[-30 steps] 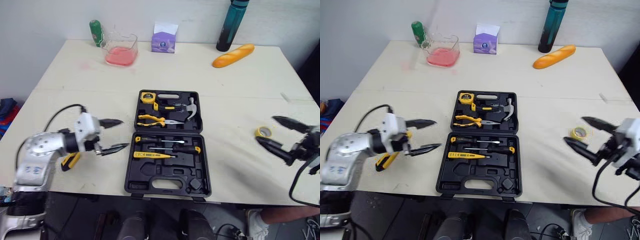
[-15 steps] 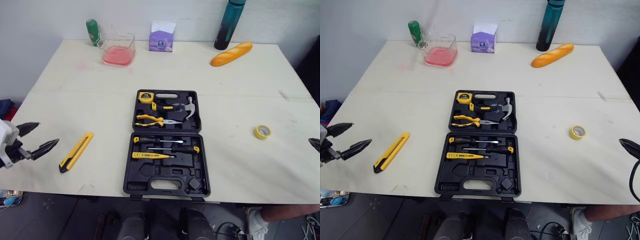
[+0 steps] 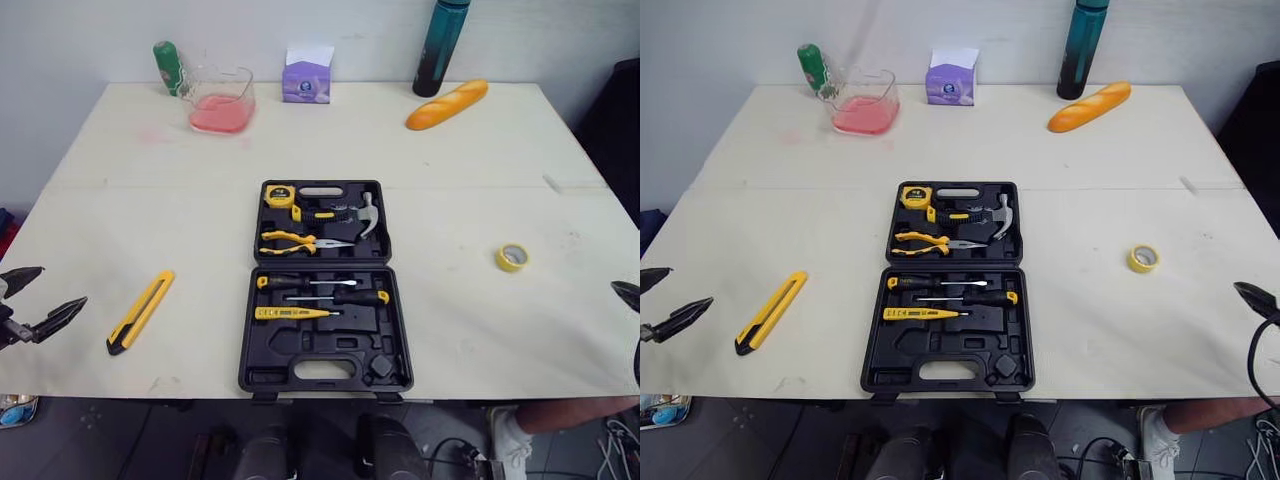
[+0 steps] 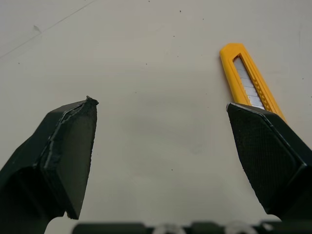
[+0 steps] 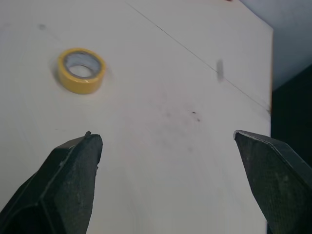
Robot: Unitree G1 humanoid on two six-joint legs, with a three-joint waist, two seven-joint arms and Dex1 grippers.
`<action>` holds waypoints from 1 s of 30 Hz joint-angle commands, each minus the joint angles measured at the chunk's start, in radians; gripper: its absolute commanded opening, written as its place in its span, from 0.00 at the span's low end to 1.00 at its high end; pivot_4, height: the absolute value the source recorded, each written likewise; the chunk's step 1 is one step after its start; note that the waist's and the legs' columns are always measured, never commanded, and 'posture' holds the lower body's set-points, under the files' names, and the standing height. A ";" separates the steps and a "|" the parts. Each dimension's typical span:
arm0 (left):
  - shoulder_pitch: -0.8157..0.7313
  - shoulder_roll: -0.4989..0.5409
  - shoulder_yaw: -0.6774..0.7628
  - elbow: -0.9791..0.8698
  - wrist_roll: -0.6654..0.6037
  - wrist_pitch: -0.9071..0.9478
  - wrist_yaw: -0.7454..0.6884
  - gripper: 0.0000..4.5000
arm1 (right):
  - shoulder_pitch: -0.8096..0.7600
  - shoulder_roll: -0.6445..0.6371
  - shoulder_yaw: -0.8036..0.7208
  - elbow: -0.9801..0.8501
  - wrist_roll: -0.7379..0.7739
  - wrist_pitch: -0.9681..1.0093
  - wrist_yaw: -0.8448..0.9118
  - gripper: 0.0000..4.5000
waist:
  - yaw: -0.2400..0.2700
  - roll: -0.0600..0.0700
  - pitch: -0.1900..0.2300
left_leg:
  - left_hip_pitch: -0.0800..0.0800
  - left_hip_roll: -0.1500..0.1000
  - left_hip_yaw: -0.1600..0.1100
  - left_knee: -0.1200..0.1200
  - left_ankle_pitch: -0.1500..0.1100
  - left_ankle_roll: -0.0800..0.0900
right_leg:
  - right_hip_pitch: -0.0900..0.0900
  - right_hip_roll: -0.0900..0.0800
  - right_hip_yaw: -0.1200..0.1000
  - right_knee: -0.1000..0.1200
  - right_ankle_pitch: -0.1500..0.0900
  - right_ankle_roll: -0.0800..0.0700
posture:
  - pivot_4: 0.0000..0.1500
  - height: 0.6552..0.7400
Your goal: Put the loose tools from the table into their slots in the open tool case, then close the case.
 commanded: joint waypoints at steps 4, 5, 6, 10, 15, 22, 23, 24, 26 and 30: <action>0.036 0.008 0.045 -0.164 -0.078 0.149 0.010 0.99 | -0.090 0.106 0.077 -0.182 0.195 -0.048 0.196 1.00 | 0.000 0.000 0.000 | 0.001 0.001 0.001 0.000 0.000 -0.001 | 0.000 0.002 0.002 0.003 0.000 0.000 | 1.00 1.00; 0.042 0.001 0.046 -0.205 -0.103 0.210 0.023 0.99 | -0.109 0.129 0.093 -0.209 0.217 -0.036 0.202 1.00 | 0.001 0.000 0.000 | 0.001 0.001 0.001 0.000 0.000 -0.001 | 0.000 0.002 0.002 0.003 0.000 0.000 | 1.00 1.00; 0.060 0.002 0.045 -0.248 -0.129 0.278 0.023 0.99 | -0.122 0.152 0.118 -0.244 0.239 -0.011 0.206 1.00 | 0.002 0.000 0.000 | 0.001 0.001 0.001 0.000 0.000 0.000 | 0.000 0.002 0.002 0.003 0.000 0.000 | 1.00 1.00; 0.112 0.020 0.046 -0.369 -0.178 0.500 0.056 0.99 | -0.155 0.242 0.220 -0.346 0.264 0.011 0.218 1.00 | 0.003 0.000 0.000 | 0.000 0.002 0.001 0.001 0.000 -0.001 | 0.000 0.002 0.004 0.003 0.000 0.000 | 1.00 1.00; 0.114 0.017 0.052 -0.521 -0.193 0.741 0.179 0.99 | -0.221 0.306 0.326 -0.432 0.283 0.050 0.234 1.00 | 0.005 0.000 0.000 | 0.000 0.002 0.001 0.001 0.000 -0.001 | -0.001 0.002 0.007 0.004 0.000 -0.001 | 1.00 1.00; 0.054 -0.036 0.003 -0.673 -0.209 1.058 0.383 0.99 | -0.265 0.353 0.447 -0.558 0.338 0.137 0.269 1.00 | 0.005 -0.001 0.000 | 0.000 0.002 0.000 0.001 -0.001 -0.002 | -0.001 0.003 0.010 0.003 -0.001 -0.002 | 1.00 1.00; 0.040 -0.049 -0.010 -0.685 -0.208 1.085 0.407 0.99 | -0.265 0.363 0.460 -0.580 0.351 0.157 0.267 1.00 | 0.005 -0.001 0.000 | 0.000 0.002 0.000 0.001 -0.001 -0.002 | -0.001 0.004 0.010 0.003 -0.001 -0.002 | 1.00 1.00; 0.032 -0.055 -0.032 -0.694 -0.203 1.087 0.418 0.99 | -0.264 0.369 0.474 -0.596 0.355 0.164 0.272 1.00 | 0.006 -0.001 0.000 | 0.000 0.002 0.000 0.001 -0.001 -0.002 | -0.001 0.004 0.010 0.004 -0.001 -0.002 | 1.00 1.00; 0.016 -0.061 -0.058 -0.697 -0.191 1.083 0.432 0.99 | -0.261 0.378 0.486 -0.615 0.355 0.171 0.273 1.00 | 0.006 -0.001 0.000 | 0.000 0.002 0.000 0.001 -0.001 -0.002 | -0.001 0.004 0.010 0.004 -0.001 -0.002 | 1.00 1.00; -0.010 -0.059 -0.104 -0.676 -0.175 1.075 0.446 0.99 | -0.246 0.385 0.506 -0.657 0.351 0.191 0.260 1.00 | 0.007 -0.001 0.000 | 0.000 0.002 0.000 0.002 -0.001 -0.002 | -0.001 0.004 0.010 0.004 -0.001 -0.002 | 1.00 1.00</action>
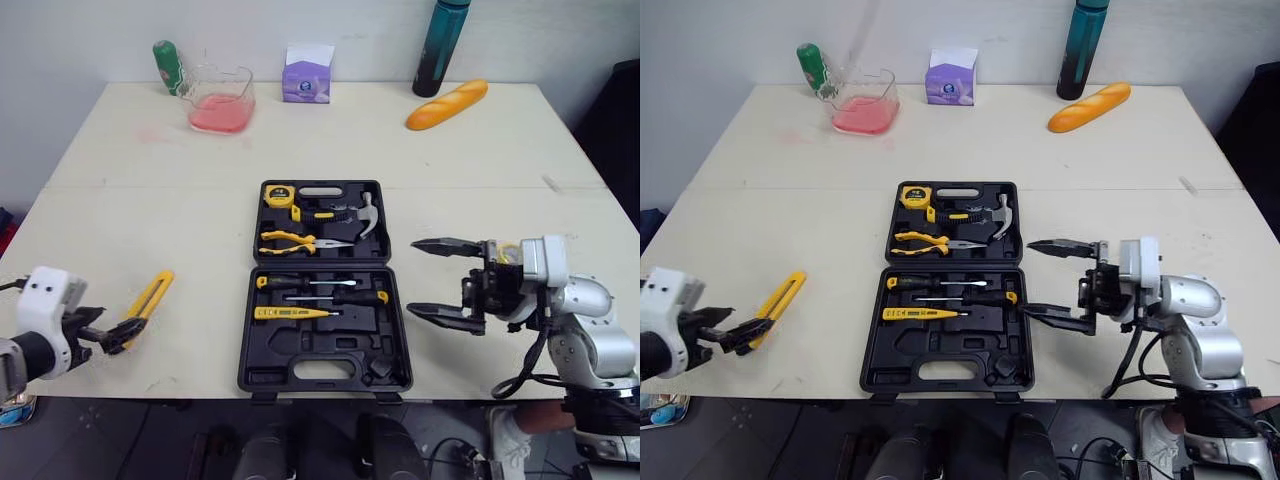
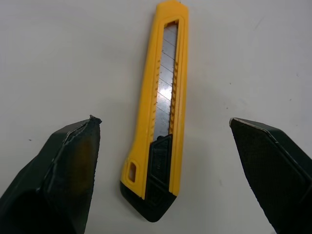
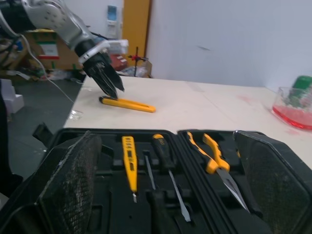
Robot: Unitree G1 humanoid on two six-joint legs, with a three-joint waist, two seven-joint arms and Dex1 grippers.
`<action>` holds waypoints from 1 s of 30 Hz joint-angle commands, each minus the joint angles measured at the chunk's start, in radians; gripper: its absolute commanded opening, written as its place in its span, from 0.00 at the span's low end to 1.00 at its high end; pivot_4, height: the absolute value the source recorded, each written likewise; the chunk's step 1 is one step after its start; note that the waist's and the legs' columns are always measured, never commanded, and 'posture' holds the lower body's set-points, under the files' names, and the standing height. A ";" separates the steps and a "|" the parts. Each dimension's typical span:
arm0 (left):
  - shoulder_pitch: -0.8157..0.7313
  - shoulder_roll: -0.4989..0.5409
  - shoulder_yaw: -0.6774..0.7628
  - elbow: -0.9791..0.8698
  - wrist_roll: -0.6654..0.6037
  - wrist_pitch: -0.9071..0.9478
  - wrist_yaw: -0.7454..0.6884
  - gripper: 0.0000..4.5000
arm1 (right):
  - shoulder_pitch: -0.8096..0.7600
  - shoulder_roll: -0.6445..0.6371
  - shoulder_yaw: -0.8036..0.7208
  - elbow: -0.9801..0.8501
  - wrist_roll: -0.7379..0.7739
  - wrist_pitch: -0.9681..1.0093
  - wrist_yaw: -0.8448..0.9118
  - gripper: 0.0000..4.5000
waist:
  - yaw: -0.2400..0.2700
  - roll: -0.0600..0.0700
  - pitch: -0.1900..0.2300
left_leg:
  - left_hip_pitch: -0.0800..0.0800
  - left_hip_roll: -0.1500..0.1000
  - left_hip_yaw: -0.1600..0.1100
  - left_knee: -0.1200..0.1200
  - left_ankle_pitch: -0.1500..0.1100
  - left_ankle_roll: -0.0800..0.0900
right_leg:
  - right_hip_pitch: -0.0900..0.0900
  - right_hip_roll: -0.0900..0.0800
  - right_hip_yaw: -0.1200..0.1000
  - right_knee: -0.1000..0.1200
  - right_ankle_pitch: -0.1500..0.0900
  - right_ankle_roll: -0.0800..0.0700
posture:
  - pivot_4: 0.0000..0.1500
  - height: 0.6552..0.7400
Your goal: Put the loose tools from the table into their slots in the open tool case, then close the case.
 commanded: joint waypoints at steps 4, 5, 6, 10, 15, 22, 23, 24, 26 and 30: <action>-0.049 0.003 -0.094 0.058 0.063 -0.065 0.028 0.99 | 0.038 -0.006 0.017 -0.106 0.025 0.052 -0.011 1.00 | 0.001 0.000 0.000 | 0.000 0.000 0.000 0.000 0.000 0.000 | 0.000 0.000 0.000 0.000 0.000 0.000 | 1.00 1.00; -0.052 0.006 -0.108 0.072 0.071 -0.078 0.025 0.99 | 0.038 -0.005 0.017 -0.108 0.022 0.052 -0.013 1.00 | 0.001 0.000 0.000 | 0.000 0.000 0.000 0.000 0.000 0.000 | 0.000 0.000 0.000 0.000 0.000 0.000 | 1.00 1.00; -0.056 0.011 -0.129 0.088 0.080 -0.095 0.016 0.99 | 0.036 -0.003 0.017 -0.110 0.019 0.051 -0.016 1.00 | 0.001 0.000 0.000 | 0.000 0.000 0.000 0.000 0.000 0.000 | 0.000 0.000 0.000 0.000 0.000 0.000 | 1.00 1.00; -0.056 0.028 -0.183 0.117 0.086 -0.097 -0.016 0.99 | 0.043 -0.007 0.018 -0.119 0.016 0.054 -0.019 1.00 | 0.000 0.000 0.000 | 0.000 0.000 0.001 0.000 0.000 0.000 | -0.001 0.000 0.000 0.000 0.000 0.000 | 1.00 1.00; -0.064 0.004 -0.213 0.136 0.090 -0.123 -0.025 0.80 | 0.072 -0.024 0.005 -0.137 0.015 0.062 -0.021 1.00 | 0.003 0.000 0.000 | 0.000 0.000 0.001 0.000 0.000 0.000 | -0.001 -0.001 0.000 0.001 0.000 0.000 | 1.00 1.00; -0.031 -0.031 -0.244 0.209 0.114 -0.204 -0.048 0.28 | 0.084 -0.040 -0.011 -0.140 0.010 0.058 -0.037 1.00 | 0.021 0.002 -0.002 | 0.002 -0.001 0.002 0.000 0.000 0.000 | -0.001 -0.001 0.000 -0.001 0.000 0.000 | 1.00 1.00; -0.029 -0.032 -0.245 0.216 0.116 -0.216 -0.054 0.28 | 0.086 -0.042 -0.012 -0.141 0.009 0.058 -0.038 1.00 | 0.021 0.004 -0.003 | 0.002 -0.001 0.002 0.000 0.000 0.000 | -0.001 -0.001 0.000 -0.001 0.000 0.000 | 1.00 1.00; -0.028 -0.032 -0.246 0.220 0.117 -0.223 -0.058 0.28 | 0.087 -0.042 -0.014 -0.141 0.009 0.058 -0.038 1.00 | 0.022 0.005 -0.003 | 0.002 -0.001 0.002 0.000 0.000 0.000 | -0.001 -0.001 0.000 -0.001 0.000 0.000 | 1.00 1.00; -0.027 -0.032 -0.241 0.222 0.125 -0.266 -0.066 0.28 | 0.091 -0.047 -0.019 -0.140 0.007 0.056 -0.037 1.00 | 0.022 0.007 -0.005 | 0.002 -0.001 0.002 0.000 0.000 0.000 | -0.001 -0.001 0.000 -0.001 0.000 0.000 | 1.00 1.00; -0.052 -0.030 -0.191 0.200 0.116 -0.346 -0.077 0.28 | 0.120 -0.075 -0.054 -0.132 0.004 0.047 -0.025 1.00 | 0.023 0.007 -0.005 | 0.002 -0.001 0.002 0.000 0.000 0.000 | -0.001 -0.001 0.000 -0.001 0.000 0.000 | 1.00 1.00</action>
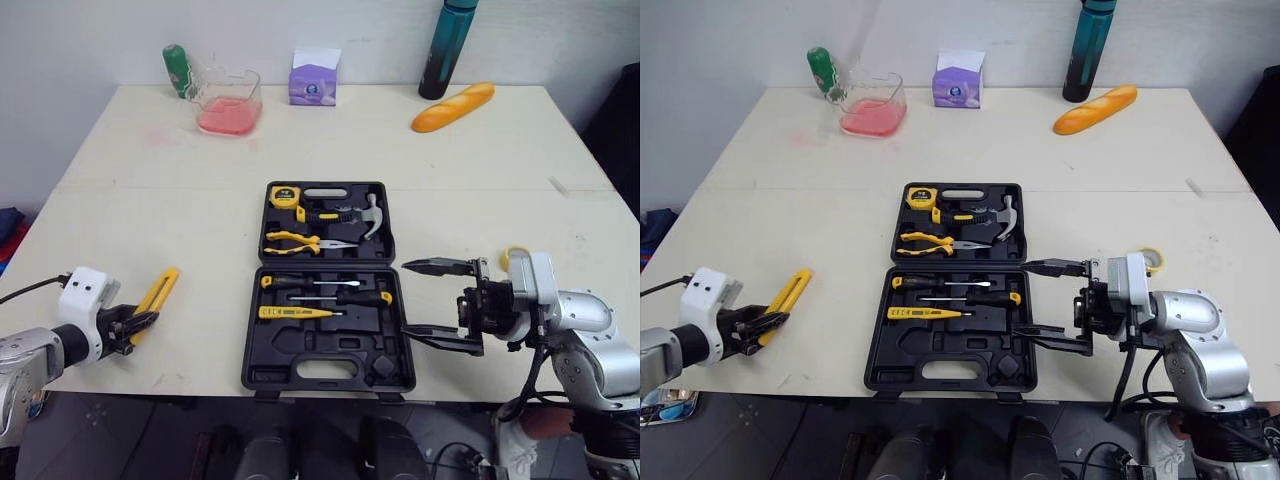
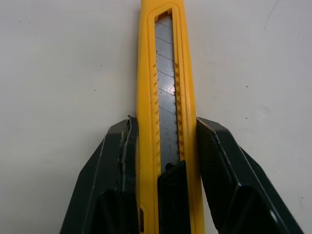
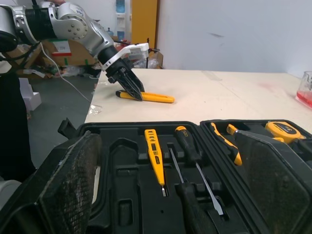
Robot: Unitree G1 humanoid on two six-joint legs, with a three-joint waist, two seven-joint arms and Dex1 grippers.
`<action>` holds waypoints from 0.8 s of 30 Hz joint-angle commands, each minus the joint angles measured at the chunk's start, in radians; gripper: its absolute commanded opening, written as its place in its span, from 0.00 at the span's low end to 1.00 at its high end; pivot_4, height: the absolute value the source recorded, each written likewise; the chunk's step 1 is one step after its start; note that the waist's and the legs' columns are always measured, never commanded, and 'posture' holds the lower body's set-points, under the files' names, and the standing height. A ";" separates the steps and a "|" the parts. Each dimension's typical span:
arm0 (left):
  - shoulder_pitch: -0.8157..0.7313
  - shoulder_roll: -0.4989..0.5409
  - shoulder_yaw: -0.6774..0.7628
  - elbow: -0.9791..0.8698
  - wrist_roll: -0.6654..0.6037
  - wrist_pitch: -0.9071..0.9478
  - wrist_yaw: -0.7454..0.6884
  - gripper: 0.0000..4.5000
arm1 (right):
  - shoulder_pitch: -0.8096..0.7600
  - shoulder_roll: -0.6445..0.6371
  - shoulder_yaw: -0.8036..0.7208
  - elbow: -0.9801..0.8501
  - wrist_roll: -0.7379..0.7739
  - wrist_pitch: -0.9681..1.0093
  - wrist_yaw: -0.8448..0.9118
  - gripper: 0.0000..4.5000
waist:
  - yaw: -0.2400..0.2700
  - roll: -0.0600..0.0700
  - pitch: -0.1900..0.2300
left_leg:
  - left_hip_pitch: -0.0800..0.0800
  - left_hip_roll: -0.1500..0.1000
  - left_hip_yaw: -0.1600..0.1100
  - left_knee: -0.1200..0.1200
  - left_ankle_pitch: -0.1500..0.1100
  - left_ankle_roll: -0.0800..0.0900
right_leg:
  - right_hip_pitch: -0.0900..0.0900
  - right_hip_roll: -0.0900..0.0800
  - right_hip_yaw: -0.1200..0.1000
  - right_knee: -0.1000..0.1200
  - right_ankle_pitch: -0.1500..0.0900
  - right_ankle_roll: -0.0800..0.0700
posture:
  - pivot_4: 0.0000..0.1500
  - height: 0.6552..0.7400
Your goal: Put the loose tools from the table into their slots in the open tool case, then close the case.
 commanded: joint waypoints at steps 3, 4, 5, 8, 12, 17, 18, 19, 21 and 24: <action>-0.020 0.019 -0.006 -0.084 -0.027 -0.071 -0.079 0.28 | 0.040 -0.056 -0.082 -0.027 0.005 -0.014 0.006 1.00 | 0.004 -0.001 0.000 | -0.001 0.000 0.000 0.000 0.000 0.000 | 0.000 0.000 0.000 0.000 0.000 0.000 | 1.00 1.00; -0.034 0.026 -0.019 -0.118 -0.036 -0.101 -0.109 0.28 | 0.048 -0.064 -0.094 -0.027 0.002 -0.012 -0.001 1.00 | 0.006 -0.002 0.001 | -0.001 0.000 -0.001 0.000 0.000 0.000 | 0.000 0.000 0.000 0.000 0.000 0.000 | 1.00 1.00; -0.044 0.031 -0.029 -0.140 -0.040 -0.123 -0.128 0.28 | 0.053 -0.070 -0.102 -0.028 -0.002 -0.012 -0.007 1.00 | 0.008 -0.003 0.001 | -0.002 -0.001 -0.001 0.000 0.000 0.001 | 0.000 0.000 -0.001 0.000 0.000 0.000 | 1.00 1.00; -0.083 0.058 -0.054 -0.196 -0.095 -0.085 -0.188 0.28 | 0.063 -0.096 -0.122 -0.034 -0.005 -0.001 -0.014 1.00 | 0.008 -0.006 0.000 | -0.002 0.000 -0.001 0.000 0.000 0.001 | 0.000 0.000 0.000 -0.001 0.000 0.000 | 1.00 1.00; -0.155 0.103 -0.120 -0.231 -0.122 -0.097 -0.269 0.28 | 0.075 -0.124 -0.146 -0.059 0.008 0.030 -0.039 1.00 | -0.001 -0.006 0.000 | -0.002 0.000 -0.001 0.000 0.000 0.000 | 0.000 0.001 -0.001 0.000 0.000 0.000 | 1.00 1.00; -0.303 0.119 -0.250 -0.279 -0.170 -0.095 -0.359 0.28 | 0.103 -0.164 -0.184 -0.110 0.009 0.075 -0.072 1.00 | 0.003 -0.006 0.001 | -0.002 0.000 0.001 0.000 0.000 0.001 | 0.000 0.002 -0.005 0.001 0.000 0.000 | 1.00 1.00; -0.323 0.118 -0.275 -0.287 -0.174 -0.096 -0.374 0.28 | 0.112 -0.167 -0.192 -0.116 0.009 0.082 -0.078 1.00 | 0.004 -0.006 0.001 | -0.002 0.000 0.001 0.000 0.000 0.001 | 0.000 0.003 -0.006 0.001 0.001 0.001 | 1.00 1.00; -0.353 0.116 -0.320 -0.297 -0.172 -0.104 -0.399 0.28 | 0.131 -0.174 -0.207 -0.128 0.011 0.089 -0.082 1.00 | 0.004 -0.006 0.001 | -0.002 -0.001 0.001 0.000 0.000 0.001 | 0.000 0.003 -0.005 0.001 0.001 0.001 | 1.00 1.00; -0.410 0.117 -0.408 -0.313 -0.164 -0.102 -0.445 0.28 | 0.161 -0.182 -0.234 -0.150 0.016 0.108 -0.097 1.00 | 0.011 -0.007 0.001 | -0.002 -0.001 0.001 0.000 0.000 0.001 | 0.000 0.003 -0.006 0.001 0.001 0.001 | 1.00 1.00; -0.475 0.126 -0.522 -0.318 -0.109 -0.103 -0.473 0.28 | 0.173 -0.183 -0.236 -0.162 0.013 0.117 -0.108 1.00 | 0.019 -0.007 0.001 | -0.002 -0.002 0.001 0.001 0.001 0.002 | 0.000 0.003 -0.006 0.001 0.001 0.001 | 1.00 1.00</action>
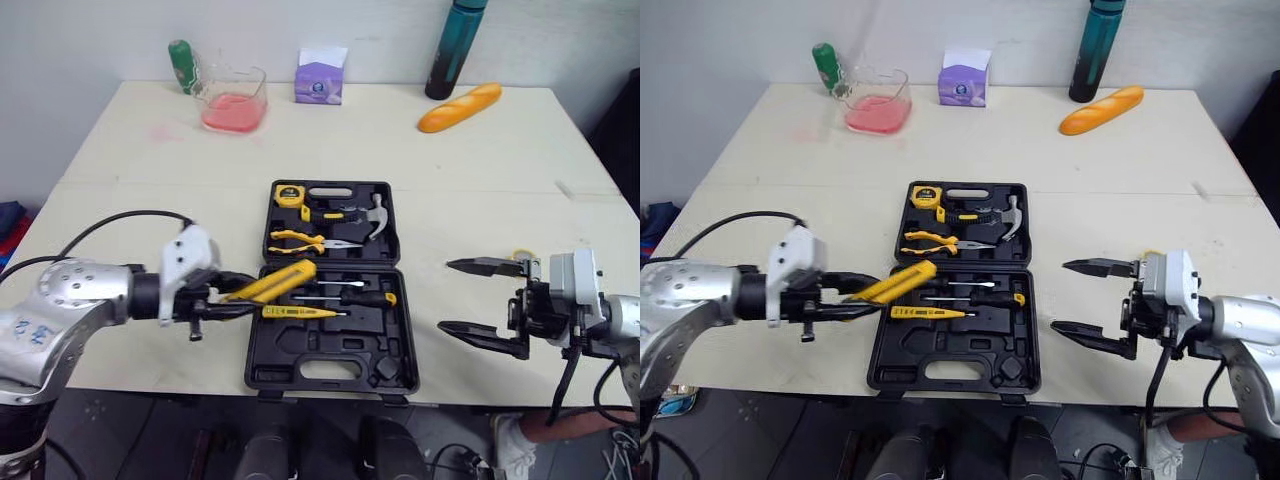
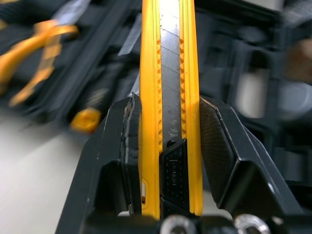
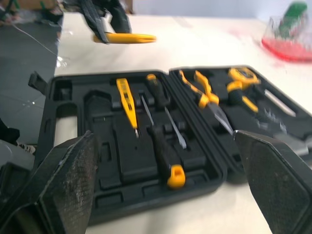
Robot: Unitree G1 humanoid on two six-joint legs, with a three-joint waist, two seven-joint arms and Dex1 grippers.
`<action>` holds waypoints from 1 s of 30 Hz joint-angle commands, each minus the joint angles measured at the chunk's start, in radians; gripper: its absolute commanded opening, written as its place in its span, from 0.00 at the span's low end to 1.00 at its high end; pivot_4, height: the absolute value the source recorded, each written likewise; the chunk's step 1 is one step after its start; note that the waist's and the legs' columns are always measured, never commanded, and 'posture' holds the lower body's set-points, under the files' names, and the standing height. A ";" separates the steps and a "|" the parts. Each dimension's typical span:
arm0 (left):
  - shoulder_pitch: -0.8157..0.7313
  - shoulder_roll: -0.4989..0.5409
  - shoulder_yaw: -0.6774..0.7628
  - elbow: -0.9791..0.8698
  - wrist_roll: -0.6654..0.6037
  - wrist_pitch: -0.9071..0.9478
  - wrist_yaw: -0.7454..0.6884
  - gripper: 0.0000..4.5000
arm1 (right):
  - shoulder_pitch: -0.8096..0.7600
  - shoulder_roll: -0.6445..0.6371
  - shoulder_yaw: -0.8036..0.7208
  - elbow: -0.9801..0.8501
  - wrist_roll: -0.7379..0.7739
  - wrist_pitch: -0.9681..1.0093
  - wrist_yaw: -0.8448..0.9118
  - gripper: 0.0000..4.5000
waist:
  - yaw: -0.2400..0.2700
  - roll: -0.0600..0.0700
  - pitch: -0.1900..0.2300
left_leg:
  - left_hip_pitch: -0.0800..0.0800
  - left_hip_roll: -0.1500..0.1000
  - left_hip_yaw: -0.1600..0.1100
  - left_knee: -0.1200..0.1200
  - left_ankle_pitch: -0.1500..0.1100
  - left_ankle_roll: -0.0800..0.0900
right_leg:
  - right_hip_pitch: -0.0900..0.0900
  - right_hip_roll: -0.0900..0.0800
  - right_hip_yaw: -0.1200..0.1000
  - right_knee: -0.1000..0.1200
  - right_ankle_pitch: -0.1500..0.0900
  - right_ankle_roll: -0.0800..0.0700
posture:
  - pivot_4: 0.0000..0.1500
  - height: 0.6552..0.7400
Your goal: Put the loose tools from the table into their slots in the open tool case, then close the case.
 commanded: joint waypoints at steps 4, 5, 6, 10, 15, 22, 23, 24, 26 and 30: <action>-0.163 -0.011 -0.237 -0.019 0.116 0.040 -0.026 0.28 | 0.008 -0.011 -0.031 -0.051 0.018 0.017 -0.027 1.00 | 0.003 -0.001 0.001 | 0.001 0.000 0.001 0.001 0.001 0.001 | 0.000 0.001 0.002 -0.001 0.000 0.001 | 1.00 1.00; -0.198 -0.031 -0.286 -0.014 0.147 0.046 -0.019 0.28 | 0.011 -0.009 -0.031 -0.053 0.018 0.018 -0.029 1.00 | 0.005 -0.001 0.001 | 0.001 0.000 0.001 0.001 0.001 0.001 | 0.000 0.001 0.002 -0.001 0.000 0.001 | 1.00 1.00; -0.222 -0.046 -0.320 -0.010 0.169 0.050 -0.013 0.28 | 0.013 -0.008 -0.031 -0.055 0.017 0.019 -0.030 1.00 | 0.008 -0.001 0.001 | 0.001 0.000 0.001 0.001 0.001 0.001 | 0.000 0.001 0.002 -0.001 0.000 0.001 | 1.00 1.00; -0.288 -0.122 -0.403 0.001 0.211 0.118 0.031 0.28 | 0.028 -0.003 -0.034 -0.066 0.016 0.020 -0.035 1.00 | 0.011 -0.003 0.002 | -0.001 -0.002 0.000 0.001 0.001 0.002 | 0.001 0.001 0.002 -0.001 0.001 0.002 | 1.00 1.00; -0.316 -0.163 -0.475 -0.005 0.241 0.170 0.039 0.28 | 0.062 0.001 -0.042 -0.075 0.016 0.005 -0.029 1.00 | 0.010 -0.004 0.003 | -0.002 -0.002 -0.001 0.001 0.001 0.003 | 0.001 0.001 0.002 -0.002 0.001 0.003 | 1.00 1.00; -0.325 -0.161 -0.534 0.000 0.295 0.176 0.044 0.28 | 0.103 0.009 -0.053 -0.059 0.008 -0.035 -0.001 1.00 | 0.009 -0.005 0.003 | 0.000 -0.001 -0.001 0.002 0.002 0.003 | 0.002 0.001 0.002 -0.001 0.001 0.003 | 1.00 1.00; -0.325 -0.161 -0.537 0.002 0.299 0.175 0.044 0.28 | 0.108 0.010 -0.054 -0.057 0.008 -0.040 0.003 1.00 | 0.010 -0.005 0.003 | 0.000 -0.001 -0.001 0.002 0.002 0.003 | 0.002 0.001 0.002 -0.001 0.001 0.003 | 1.00 1.00; -0.325 -0.165 -0.538 0.007 0.304 0.176 0.048 0.28 | 0.112 0.010 -0.056 -0.056 0.008 -0.044 0.005 1.00 | 0.010 -0.005 0.003 | 0.000 -0.001 -0.002 0.002 0.002 0.003 | 0.002 0.001 0.002 -0.001 0.001 0.003 | 1.00 1.00; -0.327 -0.171 -0.538 0.014 0.309 0.177 0.050 0.28 | 0.118 0.011 -0.057 -0.054 0.009 -0.052 0.008 1.00 | 0.010 -0.005 0.003 | 0.000 -0.001 -0.002 0.002 0.002 0.003 | 0.002 0.001 0.002 -0.001 0.001 0.003 | 1.00 1.00; -0.340 -0.176 -0.558 0.031 0.323 0.174 0.044 0.28 | 0.138 0.015 -0.071 -0.062 0.016 -0.063 0.011 1.00 | 0.010 -0.005 0.003 | 0.000 -0.001 -0.002 0.002 0.002 0.003 | 0.003 0.001 0.002 -0.001 0.002 0.003 | 1.00 1.00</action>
